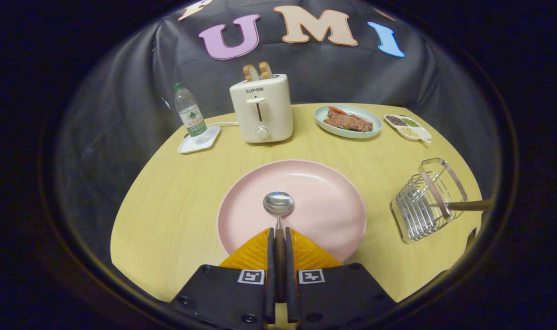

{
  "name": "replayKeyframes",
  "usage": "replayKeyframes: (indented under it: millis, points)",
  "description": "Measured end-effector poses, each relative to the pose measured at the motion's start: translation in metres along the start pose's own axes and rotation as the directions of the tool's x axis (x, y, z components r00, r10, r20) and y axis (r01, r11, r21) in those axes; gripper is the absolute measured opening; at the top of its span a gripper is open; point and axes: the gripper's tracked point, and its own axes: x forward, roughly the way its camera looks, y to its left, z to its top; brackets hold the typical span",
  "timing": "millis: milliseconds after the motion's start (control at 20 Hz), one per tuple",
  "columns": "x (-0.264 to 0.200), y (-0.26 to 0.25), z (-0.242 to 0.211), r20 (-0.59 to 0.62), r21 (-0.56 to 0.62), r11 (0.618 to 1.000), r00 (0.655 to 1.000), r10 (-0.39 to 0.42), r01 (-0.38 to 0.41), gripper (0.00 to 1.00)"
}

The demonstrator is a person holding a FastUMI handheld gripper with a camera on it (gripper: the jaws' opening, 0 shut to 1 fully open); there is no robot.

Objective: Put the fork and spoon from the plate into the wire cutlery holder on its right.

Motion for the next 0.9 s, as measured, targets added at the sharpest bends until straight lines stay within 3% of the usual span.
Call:
replayKeyframes:
  millis: [50,450,750,900]
  points:
    - [-0.001,-0.001,-0.001,-0.003,-0.001,1.0,1.0,0.005,-0.005,0.04]
    - [-0.007,0.003,0.002,0.004,-0.026,0.999,1.0,0.03,-0.03,0.04]
    - [-0.035,-0.002,0.044,0.061,-0.055,0.997,0.997,0.054,-0.051,0.04]
    - [-0.058,-0.029,0.075,0.08,-0.074,0.997,0.996,0.031,-0.025,0.04]
